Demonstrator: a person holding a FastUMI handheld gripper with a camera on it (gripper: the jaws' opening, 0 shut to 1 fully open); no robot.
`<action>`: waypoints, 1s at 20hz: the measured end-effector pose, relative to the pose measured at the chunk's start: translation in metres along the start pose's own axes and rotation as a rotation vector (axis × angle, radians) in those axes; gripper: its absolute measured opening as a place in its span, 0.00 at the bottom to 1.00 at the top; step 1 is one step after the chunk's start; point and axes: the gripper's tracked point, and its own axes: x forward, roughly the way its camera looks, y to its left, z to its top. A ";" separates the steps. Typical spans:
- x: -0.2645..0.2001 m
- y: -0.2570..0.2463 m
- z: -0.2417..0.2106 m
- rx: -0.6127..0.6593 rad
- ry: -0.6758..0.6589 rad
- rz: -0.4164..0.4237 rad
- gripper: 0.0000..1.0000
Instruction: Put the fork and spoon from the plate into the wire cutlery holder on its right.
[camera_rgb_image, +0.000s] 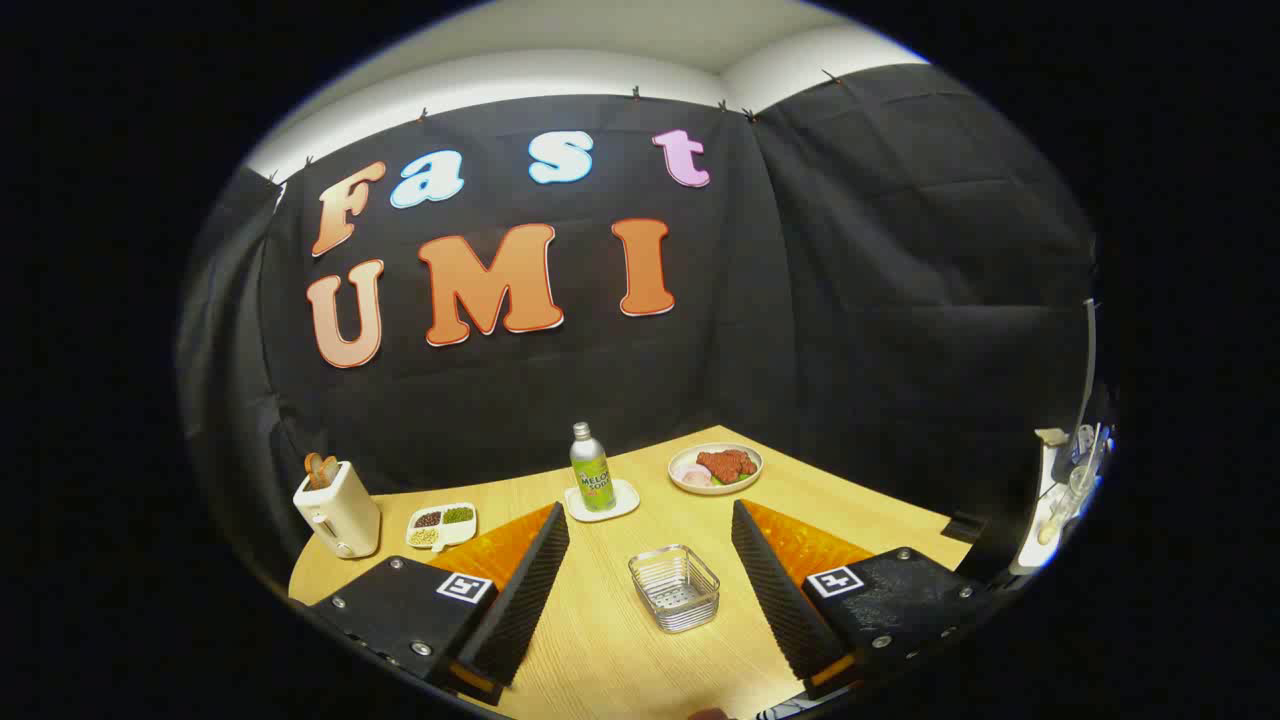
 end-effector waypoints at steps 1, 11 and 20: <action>0.001 0.002 0.000 -0.011 -0.003 0.001 0.98; 0.013 0.040 -0.039 -0.050 0.081 0.054 0.98; 0.013 0.069 -0.038 -0.071 0.118 0.144 0.98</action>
